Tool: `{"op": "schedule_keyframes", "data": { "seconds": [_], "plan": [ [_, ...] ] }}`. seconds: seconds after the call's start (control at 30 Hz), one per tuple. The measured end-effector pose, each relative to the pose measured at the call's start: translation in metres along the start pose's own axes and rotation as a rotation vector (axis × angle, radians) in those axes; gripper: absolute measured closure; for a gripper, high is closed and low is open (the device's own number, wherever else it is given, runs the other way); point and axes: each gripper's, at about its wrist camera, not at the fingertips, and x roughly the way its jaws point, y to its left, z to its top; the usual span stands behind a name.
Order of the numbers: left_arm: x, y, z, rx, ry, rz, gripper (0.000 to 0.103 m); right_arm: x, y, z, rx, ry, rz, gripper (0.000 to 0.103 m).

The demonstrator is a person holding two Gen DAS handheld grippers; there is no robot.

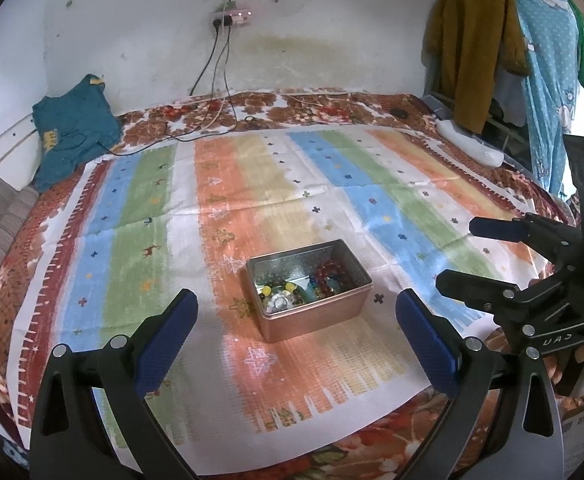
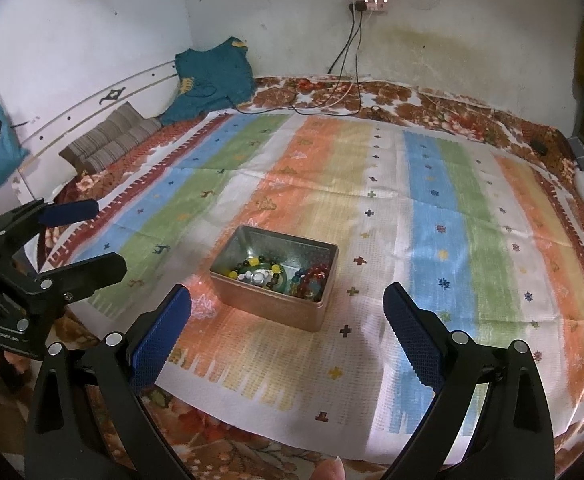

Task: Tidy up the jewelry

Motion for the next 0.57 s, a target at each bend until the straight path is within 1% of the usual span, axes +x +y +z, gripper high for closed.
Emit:
{"op": "schedule_keyframes", "data": {
  "seconds": [0.23, 0.57],
  "plan": [
    [0.0001, -0.0019, -0.0004, 0.006, -0.001, 0.0, 0.006, 0.0023, 0.0028, -0.0005, -0.02, 0.005, 0.005, 0.005],
    [0.0018, -0.0011, -0.0005, 0.013, 0.004, -0.016, 0.006, 0.0022, 0.0021, -0.0013, -0.015, 0.002, 0.014, 0.005]
  ]
}}
